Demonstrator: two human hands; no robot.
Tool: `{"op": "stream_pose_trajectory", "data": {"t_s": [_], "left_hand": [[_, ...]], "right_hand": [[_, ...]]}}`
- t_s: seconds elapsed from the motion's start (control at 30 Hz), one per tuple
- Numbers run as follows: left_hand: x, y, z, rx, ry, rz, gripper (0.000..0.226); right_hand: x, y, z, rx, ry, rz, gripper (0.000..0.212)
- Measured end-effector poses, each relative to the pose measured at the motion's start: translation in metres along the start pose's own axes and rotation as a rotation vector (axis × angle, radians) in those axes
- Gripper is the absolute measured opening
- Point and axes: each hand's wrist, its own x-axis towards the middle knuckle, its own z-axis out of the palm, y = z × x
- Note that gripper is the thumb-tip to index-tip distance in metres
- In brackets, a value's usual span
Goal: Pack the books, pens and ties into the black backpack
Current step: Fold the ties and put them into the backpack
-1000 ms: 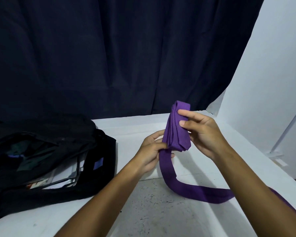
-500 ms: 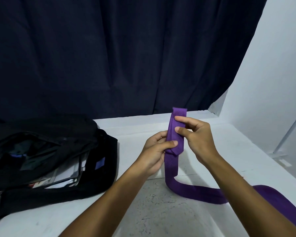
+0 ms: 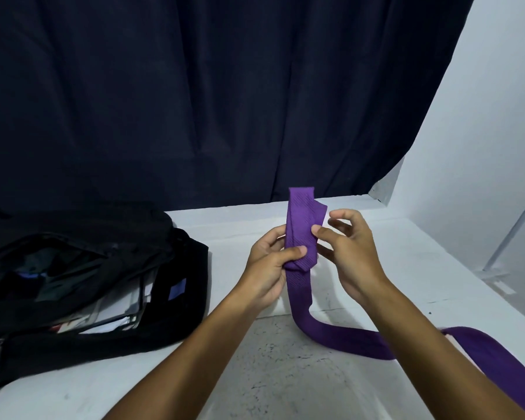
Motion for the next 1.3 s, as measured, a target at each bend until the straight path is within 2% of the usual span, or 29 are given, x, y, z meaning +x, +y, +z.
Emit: {"op": "stream_pose_trajectory", "data": {"t_s": [0.17, 0.27, 0.4, 0.5, 0.6, 0.67, 0.8, 0.93, 1.0, 1.07, 1.13, 1.2, 1.23, 1.3], "left_hand": [[-0.001, -0.002, -0.002, 0.116, 0.041, 0.023, 0.076], [-0.004, 0.0, 0.001, 0.194, 0.004, 0.028, 0.081], [-0.008, 0.002, 0.007, 0.337, -0.058, 0.041, 0.083], [-0.008, 0.004, 0.005, 0.3, -0.032, 0.023, 0.085], [-0.008, 0.007, 0.004, 0.216, -0.01, -0.015, 0.092], [-0.009, 0.008, 0.004, 0.216, -0.015, -0.033, 0.098], [-0.01, 0.006, 0.004, 0.314, -0.064, -0.016, 0.103], [-0.009, 0.004, 0.002, 0.411, -0.06, 0.032, 0.103], [-0.009, 0.003, 0.0, 0.471, -0.037, 0.03, 0.103], [-0.012, 0.005, 0.001, 0.521, -0.018, -0.023, 0.093], [-0.012, 0.004, 0.003, 0.636, 0.055, -0.048, 0.057], [-0.016, 0.0, 0.005, 0.72, 0.235, 0.02, 0.012], [-0.017, -0.004, 0.003, 0.707, 0.288, 0.024, 0.018], [-0.02, -0.011, 0.002, 0.577, 0.208, -0.177, 0.05]], "right_hand": [[0.0, -0.001, 0.005, 0.052, -0.077, 0.066, 0.046], [0.0, 0.0, 0.01, 0.002, -0.093, 0.061, 0.057], [-0.001, 0.001, 0.013, -0.007, -0.168, 0.069, 0.061], [0.0, 0.001, 0.01, 0.018, -0.184, 0.05, 0.069], [-0.003, 0.002, 0.003, 0.044, -0.169, 0.025, 0.046], [-0.005, 0.003, 0.001, 0.054, -0.217, 0.058, 0.031], [0.003, 0.004, -0.002, 0.06, -0.227, 0.189, 0.028], [0.01, 0.002, -0.002, 0.111, -0.193, 0.226, 0.029], [0.01, 0.003, 0.001, 0.085, -0.146, 0.172, 0.029], [0.011, 0.002, 0.003, 0.02, -0.077, 0.086, 0.029], [0.014, -0.001, 0.001, -0.037, 0.002, -0.011, 0.03], [0.018, -0.005, -0.003, -0.073, 0.071, -0.1, 0.03], [0.019, -0.006, -0.005, -0.082, 0.093, -0.134, 0.029], [0.021, -0.01, -0.006, -0.06, 0.106, -0.165, 0.028]]}}
